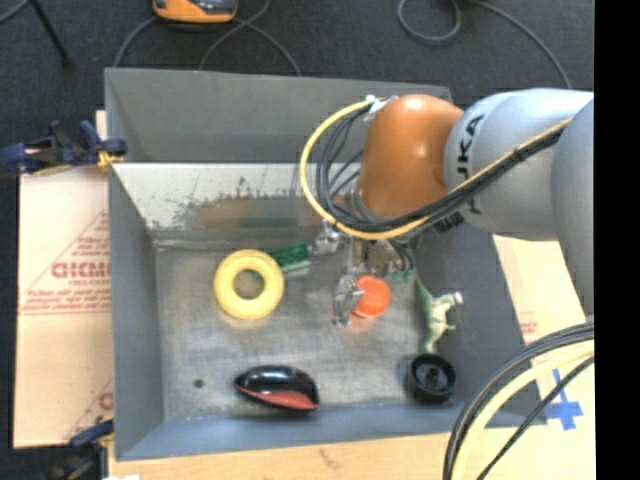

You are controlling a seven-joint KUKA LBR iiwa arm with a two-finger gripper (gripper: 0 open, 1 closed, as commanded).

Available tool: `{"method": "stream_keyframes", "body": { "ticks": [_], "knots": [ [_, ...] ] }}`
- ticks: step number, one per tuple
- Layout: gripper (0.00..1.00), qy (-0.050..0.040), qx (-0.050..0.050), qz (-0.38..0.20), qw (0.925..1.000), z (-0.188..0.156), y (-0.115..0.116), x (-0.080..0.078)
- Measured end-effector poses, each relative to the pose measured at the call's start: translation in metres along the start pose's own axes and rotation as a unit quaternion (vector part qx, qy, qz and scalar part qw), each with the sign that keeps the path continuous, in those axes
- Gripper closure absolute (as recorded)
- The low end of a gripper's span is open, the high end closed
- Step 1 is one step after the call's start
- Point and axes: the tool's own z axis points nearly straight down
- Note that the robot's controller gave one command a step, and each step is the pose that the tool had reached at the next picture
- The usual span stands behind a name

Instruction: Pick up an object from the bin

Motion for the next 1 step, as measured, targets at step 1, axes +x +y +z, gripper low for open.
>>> {"method": "stream_keyframes", "body": {
  "ticks": [1],
  "knots": [
    [0.0, -0.0024, -0.001, -0.026, 0.9997, -0.0095, 0.0104, -0.0277]
  ]
}}
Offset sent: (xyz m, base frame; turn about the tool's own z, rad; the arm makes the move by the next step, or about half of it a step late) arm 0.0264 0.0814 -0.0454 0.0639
